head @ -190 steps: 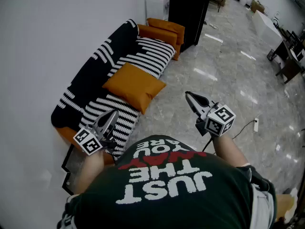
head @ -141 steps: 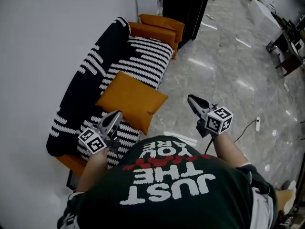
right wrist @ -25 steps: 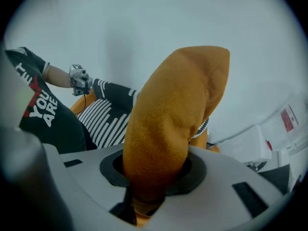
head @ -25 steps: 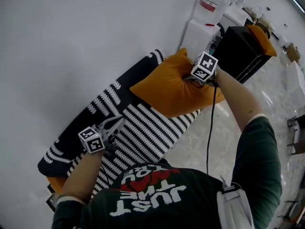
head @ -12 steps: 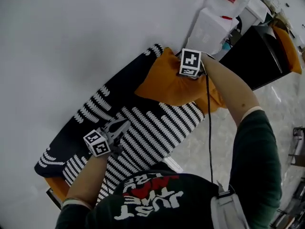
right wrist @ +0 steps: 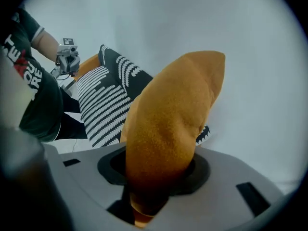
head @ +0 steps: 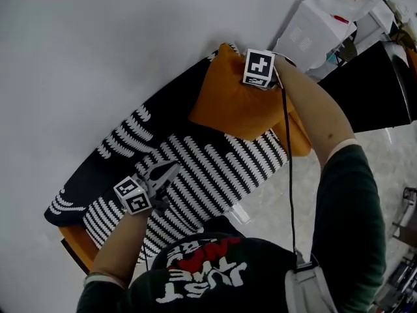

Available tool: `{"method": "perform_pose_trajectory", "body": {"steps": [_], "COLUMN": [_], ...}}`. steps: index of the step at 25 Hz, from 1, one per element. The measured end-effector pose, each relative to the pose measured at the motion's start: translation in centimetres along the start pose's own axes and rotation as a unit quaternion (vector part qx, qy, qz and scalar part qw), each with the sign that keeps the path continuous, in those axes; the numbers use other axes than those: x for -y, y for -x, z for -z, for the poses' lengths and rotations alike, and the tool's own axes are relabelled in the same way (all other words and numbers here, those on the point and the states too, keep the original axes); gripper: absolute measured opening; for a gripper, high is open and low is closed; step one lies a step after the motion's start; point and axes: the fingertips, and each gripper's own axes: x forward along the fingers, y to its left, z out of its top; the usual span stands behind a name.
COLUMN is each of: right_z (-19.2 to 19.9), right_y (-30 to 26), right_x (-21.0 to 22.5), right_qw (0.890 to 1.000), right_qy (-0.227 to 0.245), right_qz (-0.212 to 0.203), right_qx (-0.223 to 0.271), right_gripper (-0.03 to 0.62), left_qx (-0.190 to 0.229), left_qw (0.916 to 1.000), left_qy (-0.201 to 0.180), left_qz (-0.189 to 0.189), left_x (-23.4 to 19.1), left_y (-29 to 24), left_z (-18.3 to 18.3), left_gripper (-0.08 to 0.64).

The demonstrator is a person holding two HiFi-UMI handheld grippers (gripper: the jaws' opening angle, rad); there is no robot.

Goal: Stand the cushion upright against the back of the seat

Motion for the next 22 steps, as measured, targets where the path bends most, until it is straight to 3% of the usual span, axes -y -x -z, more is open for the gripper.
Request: {"method": "perform_pose_trajectory", "body": {"steps": [8,15,19,22], "right_z": [-0.7,-0.5,-0.4,-0.1], "right_y": [-3.1,-6.4,-7.3,-6.8], "right_x": [5.2,8.8,11.6,13.6], "right_qw": [0.999,0.994,0.984,0.966], "right_qy": [-0.002,-0.025,-0.040,-0.062], "right_qz": [0.048,0.104,0.173,0.250], "right_qx": [0.002,-0.010,-0.016,-0.021], "right_gripper": [0.234,0.314,0.340,0.373], "left_qx": [0.003,0.005,0.007,0.010], "left_qw": [0.9996,0.9989,0.9981,0.9975], "left_qy": [0.023,0.035,0.043,0.048], "left_qz": [-0.017,-0.031,-0.043,-0.051], "left_x": [-1.4,-2.2,-3.2,-3.7], "left_y": [-0.3,0.7,1.8,2.6], "left_z": [1.0,1.7,2.1,2.4], "left_gripper": [0.011,0.011,0.011,0.011]}}
